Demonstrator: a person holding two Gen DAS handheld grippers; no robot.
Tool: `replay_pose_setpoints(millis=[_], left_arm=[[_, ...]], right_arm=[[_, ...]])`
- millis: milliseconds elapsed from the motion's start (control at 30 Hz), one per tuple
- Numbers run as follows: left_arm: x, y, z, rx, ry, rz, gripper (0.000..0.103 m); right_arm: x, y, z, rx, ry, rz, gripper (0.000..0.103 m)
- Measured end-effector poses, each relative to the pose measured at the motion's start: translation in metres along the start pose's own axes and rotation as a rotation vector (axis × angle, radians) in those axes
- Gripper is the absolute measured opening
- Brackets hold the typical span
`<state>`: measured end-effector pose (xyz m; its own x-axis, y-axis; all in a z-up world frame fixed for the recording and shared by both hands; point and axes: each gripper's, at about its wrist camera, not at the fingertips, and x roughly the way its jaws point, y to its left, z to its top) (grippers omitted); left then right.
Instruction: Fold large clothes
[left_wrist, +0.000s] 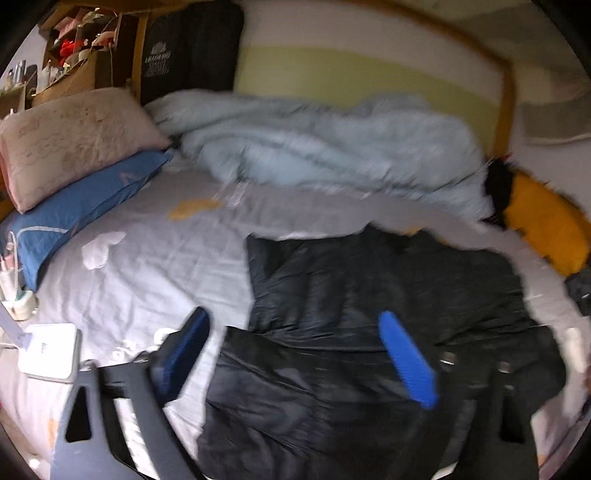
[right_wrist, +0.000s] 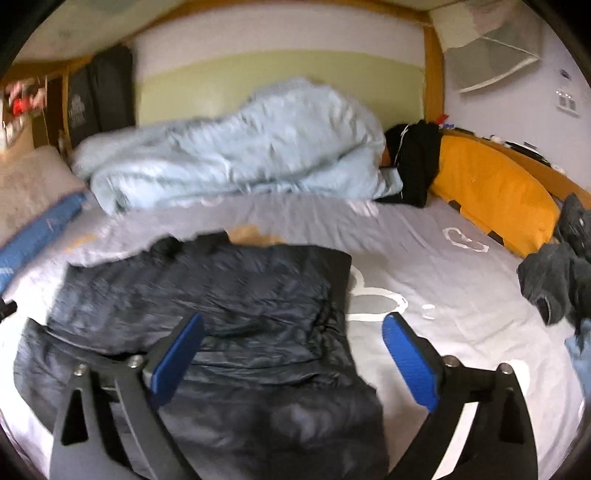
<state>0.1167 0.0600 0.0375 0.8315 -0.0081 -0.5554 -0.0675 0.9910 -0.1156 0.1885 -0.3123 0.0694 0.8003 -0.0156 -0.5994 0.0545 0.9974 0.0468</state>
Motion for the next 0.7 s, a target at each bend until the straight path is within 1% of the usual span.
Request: replay_pose_setpoints(millis=[100, 200, 267, 367, 467, 567, 633, 700], left_arm=[[-0.023, -0.009, -0.004, 0.015, -0.042, -0.041, 0.102], [-0.037, -0.016, -0.009, 0.038, -0.082, -0.048, 0.103], [-0.038, -0.017, -0.013, 0.035, -0.063, -0.068, 0.103], [-0.036, -0.017, -0.025, 0.022, -0.018, -0.084, 0.103], [-0.035, -0.020, -0.037, 0.042, -0.002, -0.066, 0.103], [-0.037, -0.023, -0.046, 0.054, 0.004, -0.074, 0.103], [-0.042, -0.027, -0.052, 0.094, -0.002, -0.093, 0.103], [-0.047, -0.032, -0.059, 0.143, -0.018, -0.093, 0.103]], right_arm=[[-0.024, 0.004, -0.013, 0.050, -0.048, 0.025, 0.103], [-0.039, 0.016, -0.024, 0.005, -0.079, 0.010, 0.103], [-0.050, 0.026, -0.033, -0.029, -0.102, -0.002, 0.103], [-0.060, 0.036, -0.045, -0.062, -0.117, 0.016, 0.103], [-0.066, 0.044, -0.058, -0.078, -0.105, 0.032, 0.103], [-0.064, 0.053, -0.068, -0.101, -0.066, 0.056, 0.103], [-0.060, 0.059, -0.075, -0.117, -0.036, 0.068, 0.103], [-0.053, 0.066, -0.082, -0.134, 0.014, 0.092, 0.103]])
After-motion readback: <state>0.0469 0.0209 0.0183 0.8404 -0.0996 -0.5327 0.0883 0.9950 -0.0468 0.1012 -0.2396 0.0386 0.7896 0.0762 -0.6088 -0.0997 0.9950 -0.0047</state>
